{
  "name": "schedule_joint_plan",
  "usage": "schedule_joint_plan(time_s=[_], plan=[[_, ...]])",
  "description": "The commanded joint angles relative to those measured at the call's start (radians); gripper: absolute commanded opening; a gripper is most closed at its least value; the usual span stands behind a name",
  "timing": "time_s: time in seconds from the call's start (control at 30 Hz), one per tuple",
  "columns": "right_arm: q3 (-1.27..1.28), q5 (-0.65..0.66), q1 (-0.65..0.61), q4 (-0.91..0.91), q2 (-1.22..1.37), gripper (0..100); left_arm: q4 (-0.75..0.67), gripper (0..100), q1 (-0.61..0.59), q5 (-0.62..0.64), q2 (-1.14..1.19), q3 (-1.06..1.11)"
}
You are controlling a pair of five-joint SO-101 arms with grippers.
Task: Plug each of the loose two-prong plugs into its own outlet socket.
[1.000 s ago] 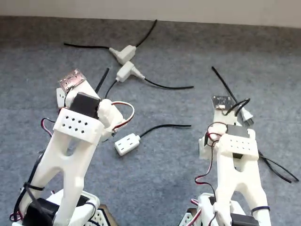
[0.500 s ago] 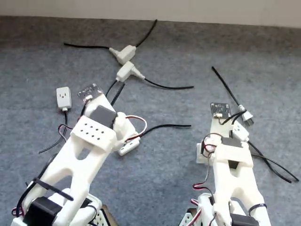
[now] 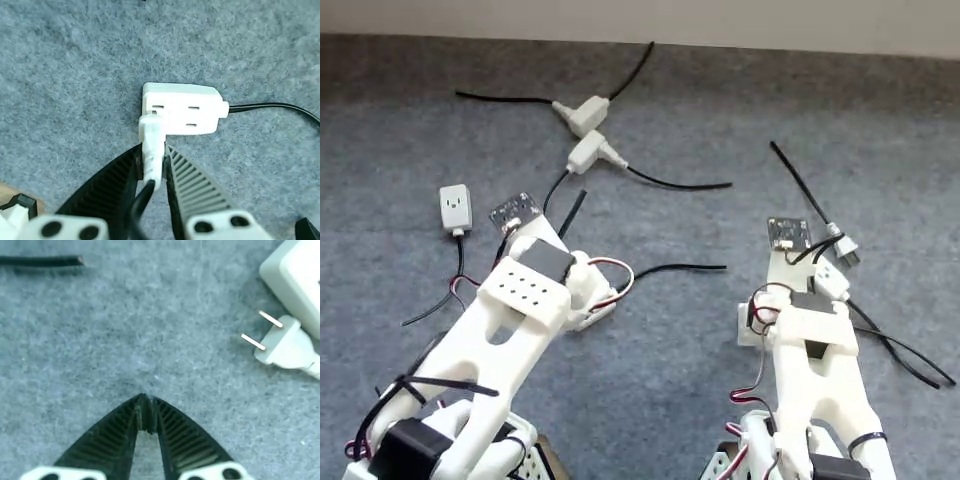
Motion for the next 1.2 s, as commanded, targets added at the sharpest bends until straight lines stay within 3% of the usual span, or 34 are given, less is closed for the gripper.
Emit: schedule_joint_plan(time_s=[0.0, 0.4, 0.53, 0.77, 0.93, 1.03, 1.17], plan=[[0.001, -0.008, 0.013, -0.016, -0.030, 0.6, -0.029, 1, 0.013, 0.005, -0.012, -0.001], [0.001, -0.008, 0.013, -0.016, -0.028, 0.6, -0.031, 1, 0.013, 0.002, -0.002, 0.044], [0.001, -0.008, 0.013, -0.016, -0.028, 0.6, -0.120, 1, 0.010, -0.005, -0.002, 0.093], [0.001, -0.008, 0.013, -0.015, -0.028, 0.6, -0.167, 1, -0.039, -0.095, 0.036, 0.142], [0.001, -0.008, 0.013, -0.015, -0.030, 0.6, -0.213, 1, -0.044, -0.285, 0.243, 0.116], [0.002, -0.008, 0.013, -0.012, -0.033, 0.6, -0.115, 1, -0.044, -0.370, 0.369, -0.002], [0.004, -0.008, 0.013, -0.008, -0.027, 0.6, 0.132, 1, -0.045, -0.529, 0.490, -0.199]])
